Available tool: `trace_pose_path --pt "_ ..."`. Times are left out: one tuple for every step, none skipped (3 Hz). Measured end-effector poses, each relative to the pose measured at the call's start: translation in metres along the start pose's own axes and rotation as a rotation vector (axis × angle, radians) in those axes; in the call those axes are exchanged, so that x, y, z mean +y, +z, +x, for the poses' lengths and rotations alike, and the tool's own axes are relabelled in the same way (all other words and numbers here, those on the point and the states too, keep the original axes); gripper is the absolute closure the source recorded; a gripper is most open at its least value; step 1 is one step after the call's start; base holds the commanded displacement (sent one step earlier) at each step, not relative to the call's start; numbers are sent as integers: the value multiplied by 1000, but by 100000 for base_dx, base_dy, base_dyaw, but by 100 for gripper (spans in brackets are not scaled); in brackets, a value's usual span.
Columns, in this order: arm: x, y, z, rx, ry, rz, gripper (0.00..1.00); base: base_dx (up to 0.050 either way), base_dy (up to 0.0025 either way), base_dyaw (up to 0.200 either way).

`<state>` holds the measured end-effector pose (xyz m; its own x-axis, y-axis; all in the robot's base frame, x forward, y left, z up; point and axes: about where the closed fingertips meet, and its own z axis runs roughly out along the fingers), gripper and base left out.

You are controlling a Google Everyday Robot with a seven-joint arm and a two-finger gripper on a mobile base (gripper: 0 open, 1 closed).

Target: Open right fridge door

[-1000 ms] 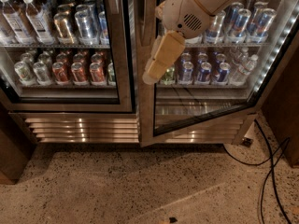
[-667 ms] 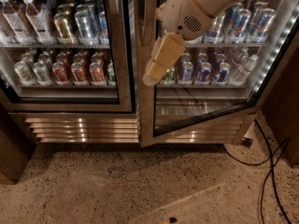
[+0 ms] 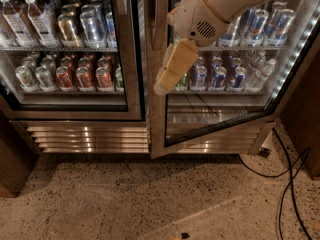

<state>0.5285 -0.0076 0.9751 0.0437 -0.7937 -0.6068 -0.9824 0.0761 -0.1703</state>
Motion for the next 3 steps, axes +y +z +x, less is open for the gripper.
trace_pose_path --pt "-9 -13 22 -19 67 25 0 0 0 0" --pt "-9 -39 57 -55 154 84 0 0 0 0" --pt "-9 -38 56 -54 154 84 0 0 0 0"
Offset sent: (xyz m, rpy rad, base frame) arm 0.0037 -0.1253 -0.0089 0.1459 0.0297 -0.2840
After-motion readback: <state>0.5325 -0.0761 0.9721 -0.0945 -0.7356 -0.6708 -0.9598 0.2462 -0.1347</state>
